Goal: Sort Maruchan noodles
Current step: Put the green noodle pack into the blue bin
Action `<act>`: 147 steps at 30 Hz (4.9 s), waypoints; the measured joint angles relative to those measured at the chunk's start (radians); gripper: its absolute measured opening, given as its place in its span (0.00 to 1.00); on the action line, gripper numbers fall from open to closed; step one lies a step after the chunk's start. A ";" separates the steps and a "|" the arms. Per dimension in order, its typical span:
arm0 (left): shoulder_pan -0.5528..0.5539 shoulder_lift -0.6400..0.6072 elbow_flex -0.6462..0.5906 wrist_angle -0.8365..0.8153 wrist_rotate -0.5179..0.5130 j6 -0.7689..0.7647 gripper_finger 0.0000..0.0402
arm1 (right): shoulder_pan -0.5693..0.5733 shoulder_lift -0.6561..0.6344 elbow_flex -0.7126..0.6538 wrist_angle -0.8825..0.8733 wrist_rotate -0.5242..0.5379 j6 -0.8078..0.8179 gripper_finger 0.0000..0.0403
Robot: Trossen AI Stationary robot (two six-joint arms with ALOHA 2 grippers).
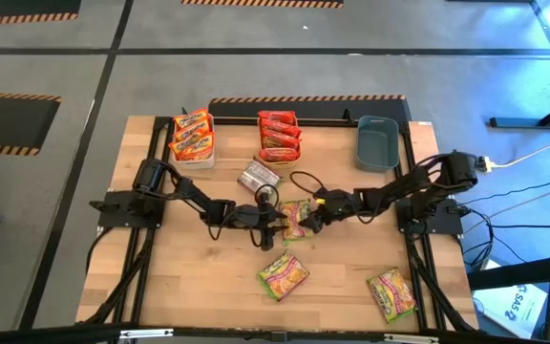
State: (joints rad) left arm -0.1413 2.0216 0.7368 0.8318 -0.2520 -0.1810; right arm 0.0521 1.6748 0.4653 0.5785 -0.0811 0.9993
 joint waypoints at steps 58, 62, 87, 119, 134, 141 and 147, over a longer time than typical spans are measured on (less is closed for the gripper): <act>-0.042 -0.383 -0.002 -0.397 -0.019 0.057 0.39 | -0.609 -0.602 0.556 -1.426 0.443 -1.443 0.32; -0.042 -0.383 -0.002 -0.397 -0.019 0.056 0.39 | -0.763 -0.549 0.538 -1.455 0.398 -1.518 0.32; -0.042 -0.383 -0.001 -0.397 -0.020 0.061 0.39 | -0.863 -0.283 0.460 -1.372 0.274 -1.584 0.32; -0.031 -0.384 -0.001 -0.413 -0.020 0.095 0.39 | -0.879 -0.220 0.517 -1.497 0.175 -1.606 0.32; -0.029 -0.384 -0.001 -0.413 -0.020 0.113 0.39 | -0.818 -0.220 0.518 -1.361 -0.124 -1.026 0.32; -0.029 -0.384 -0.001 -0.413 -0.020 0.105 0.39 | -0.818 -0.220 0.529 -1.356 -0.040 -1.300 0.32; -0.029 -0.384 -0.001 -0.413 -0.020 0.103 0.39 | -0.828 -0.216 0.531 -1.293 -0.014 -1.734 0.32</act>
State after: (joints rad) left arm -0.1703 1.6379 0.7361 0.4187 -0.2718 -0.0776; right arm -0.7764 1.4591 0.9966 -0.7147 -0.0951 -0.7346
